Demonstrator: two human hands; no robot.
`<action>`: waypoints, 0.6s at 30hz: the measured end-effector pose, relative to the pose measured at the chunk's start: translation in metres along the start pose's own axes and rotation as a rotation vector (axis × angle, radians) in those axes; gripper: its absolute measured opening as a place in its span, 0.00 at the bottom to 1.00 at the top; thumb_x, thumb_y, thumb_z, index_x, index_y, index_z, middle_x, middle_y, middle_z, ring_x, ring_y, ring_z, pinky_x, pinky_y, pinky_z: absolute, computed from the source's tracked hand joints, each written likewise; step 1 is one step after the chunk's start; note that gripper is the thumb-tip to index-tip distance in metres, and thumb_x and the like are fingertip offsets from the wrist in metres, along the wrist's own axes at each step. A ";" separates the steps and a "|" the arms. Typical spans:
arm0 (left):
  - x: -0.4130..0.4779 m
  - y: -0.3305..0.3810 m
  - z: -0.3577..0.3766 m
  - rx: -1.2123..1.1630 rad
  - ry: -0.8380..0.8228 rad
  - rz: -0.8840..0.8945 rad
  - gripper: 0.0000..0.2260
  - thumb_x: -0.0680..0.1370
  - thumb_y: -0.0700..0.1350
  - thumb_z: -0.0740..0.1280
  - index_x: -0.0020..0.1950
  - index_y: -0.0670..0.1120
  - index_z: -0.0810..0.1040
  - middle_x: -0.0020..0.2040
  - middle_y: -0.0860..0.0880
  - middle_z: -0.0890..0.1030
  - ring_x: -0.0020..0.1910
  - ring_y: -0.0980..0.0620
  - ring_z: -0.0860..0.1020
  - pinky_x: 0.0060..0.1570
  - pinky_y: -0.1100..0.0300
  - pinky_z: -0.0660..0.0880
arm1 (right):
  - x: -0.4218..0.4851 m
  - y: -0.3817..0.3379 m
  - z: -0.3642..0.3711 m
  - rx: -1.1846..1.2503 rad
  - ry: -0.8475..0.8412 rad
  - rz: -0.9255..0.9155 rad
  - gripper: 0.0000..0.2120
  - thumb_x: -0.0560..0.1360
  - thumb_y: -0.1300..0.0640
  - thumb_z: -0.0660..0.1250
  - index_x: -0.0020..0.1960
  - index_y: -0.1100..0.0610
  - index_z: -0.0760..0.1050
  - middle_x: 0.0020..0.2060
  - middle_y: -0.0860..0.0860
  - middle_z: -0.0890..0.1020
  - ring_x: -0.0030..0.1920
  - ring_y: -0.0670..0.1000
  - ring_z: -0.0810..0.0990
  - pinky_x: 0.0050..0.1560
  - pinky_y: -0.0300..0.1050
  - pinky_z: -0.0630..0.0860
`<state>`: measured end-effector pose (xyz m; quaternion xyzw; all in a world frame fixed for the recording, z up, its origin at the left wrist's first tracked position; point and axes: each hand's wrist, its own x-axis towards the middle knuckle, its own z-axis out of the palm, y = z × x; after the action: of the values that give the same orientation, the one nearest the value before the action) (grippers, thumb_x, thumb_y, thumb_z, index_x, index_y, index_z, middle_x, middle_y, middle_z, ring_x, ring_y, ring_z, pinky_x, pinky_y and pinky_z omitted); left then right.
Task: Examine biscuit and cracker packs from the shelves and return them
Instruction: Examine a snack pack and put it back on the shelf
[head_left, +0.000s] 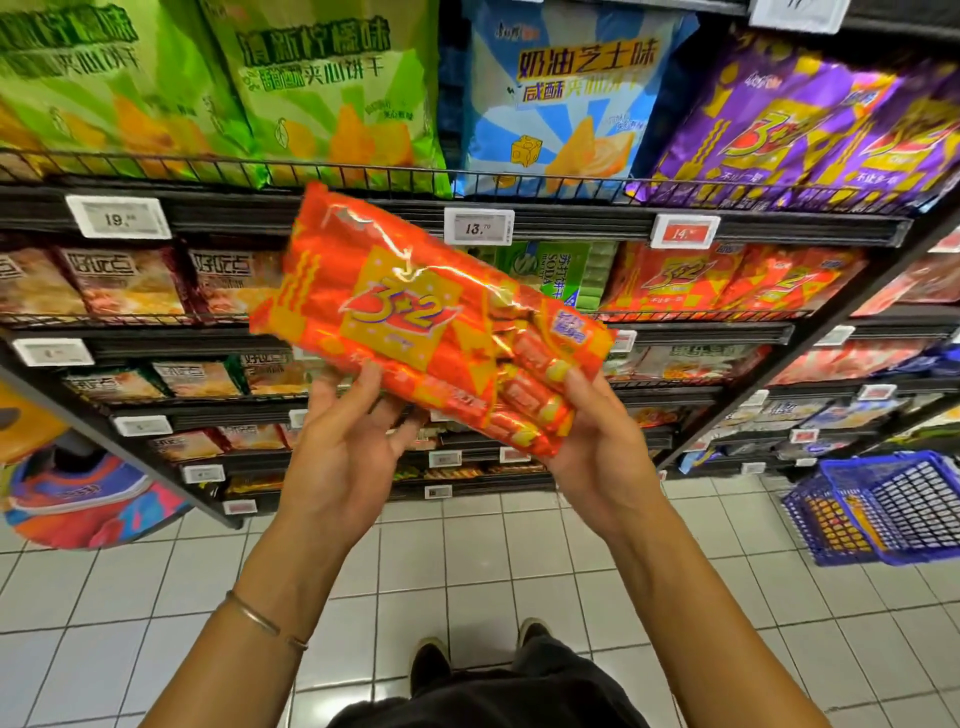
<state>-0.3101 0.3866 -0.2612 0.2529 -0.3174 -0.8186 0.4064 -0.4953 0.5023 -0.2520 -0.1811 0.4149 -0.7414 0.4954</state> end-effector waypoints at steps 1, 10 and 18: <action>0.000 0.007 -0.003 -0.002 -0.037 0.021 0.30 0.75 0.48 0.76 0.73 0.51 0.67 0.68 0.50 0.81 0.71 0.41 0.77 0.70 0.36 0.72 | 0.001 -0.002 -0.005 0.052 0.019 0.016 0.31 0.75 0.51 0.73 0.75 0.55 0.72 0.69 0.58 0.79 0.68 0.62 0.79 0.61 0.62 0.80; 0.003 0.032 0.005 0.287 -0.240 0.113 0.53 0.61 0.56 0.87 0.76 0.41 0.63 0.62 0.47 0.83 0.61 0.48 0.81 0.58 0.54 0.79 | 0.002 0.021 -0.018 0.138 0.151 0.387 0.21 0.71 0.36 0.70 0.51 0.51 0.88 0.49 0.55 0.87 0.41 0.57 0.87 0.31 0.46 0.80; 0.007 0.051 -0.014 0.203 -0.200 0.115 0.49 0.51 0.57 0.89 0.65 0.47 0.71 0.47 0.53 0.87 0.48 0.55 0.85 0.50 0.59 0.82 | 0.006 0.026 -0.012 0.113 -0.060 0.596 0.27 0.71 0.33 0.71 0.56 0.55 0.87 0.47 0.57 0.87 0.40 0.58 0.87 0.30 0.46 0.82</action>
<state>-0.2789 0.3522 -0.2346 0.1913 -0.4512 -0.7788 0.3915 -0.4907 0.4977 -0.2805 -0.0451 0.3930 -0.5795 0.7125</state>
